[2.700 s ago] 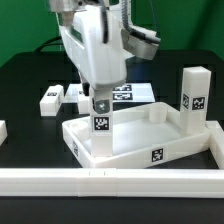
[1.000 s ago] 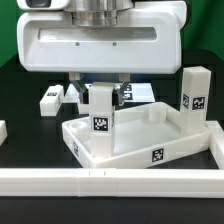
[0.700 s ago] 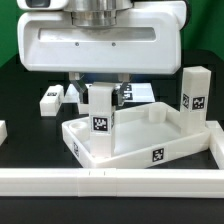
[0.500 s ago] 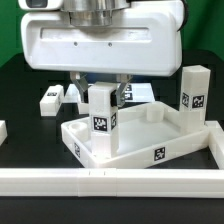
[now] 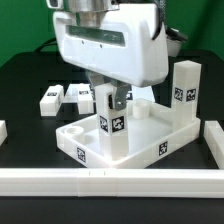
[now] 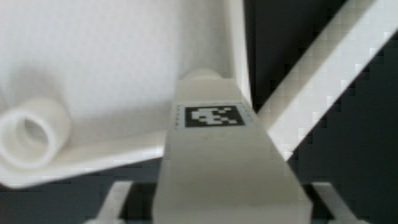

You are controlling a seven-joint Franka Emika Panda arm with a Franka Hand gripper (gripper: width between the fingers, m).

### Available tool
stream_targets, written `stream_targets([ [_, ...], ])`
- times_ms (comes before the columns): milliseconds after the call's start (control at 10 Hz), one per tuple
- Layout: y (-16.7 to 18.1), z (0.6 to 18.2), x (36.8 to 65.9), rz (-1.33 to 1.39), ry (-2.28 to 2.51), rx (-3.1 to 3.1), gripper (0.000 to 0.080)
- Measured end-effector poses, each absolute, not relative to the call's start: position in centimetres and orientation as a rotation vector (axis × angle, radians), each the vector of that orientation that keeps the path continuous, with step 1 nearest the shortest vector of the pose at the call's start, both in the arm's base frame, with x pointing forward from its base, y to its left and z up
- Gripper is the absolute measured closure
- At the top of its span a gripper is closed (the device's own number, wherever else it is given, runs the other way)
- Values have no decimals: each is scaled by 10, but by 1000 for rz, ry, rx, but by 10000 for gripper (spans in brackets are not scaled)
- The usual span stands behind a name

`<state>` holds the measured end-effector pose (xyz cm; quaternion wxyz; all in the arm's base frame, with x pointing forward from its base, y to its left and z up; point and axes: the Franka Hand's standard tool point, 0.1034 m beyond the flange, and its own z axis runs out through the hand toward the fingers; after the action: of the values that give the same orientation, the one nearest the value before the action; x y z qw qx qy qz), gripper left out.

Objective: Assemble desk

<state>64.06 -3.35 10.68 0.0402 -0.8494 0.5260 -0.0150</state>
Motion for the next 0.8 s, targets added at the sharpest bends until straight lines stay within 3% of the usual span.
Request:
stream_targets([
  [300, -26, 107, 642, -35, 1844, -2440, 509],
  [400, -26, 107, 642, -35, 1838, -2444, 428],
  [500, -26, 107, 642, -37, 1800, -2474, 428],
  [700, -22, 106, 642, -41, 1654, -2576, 173],
  [800, -19, 106, 642, -45, 1549, -2642, 173],
])
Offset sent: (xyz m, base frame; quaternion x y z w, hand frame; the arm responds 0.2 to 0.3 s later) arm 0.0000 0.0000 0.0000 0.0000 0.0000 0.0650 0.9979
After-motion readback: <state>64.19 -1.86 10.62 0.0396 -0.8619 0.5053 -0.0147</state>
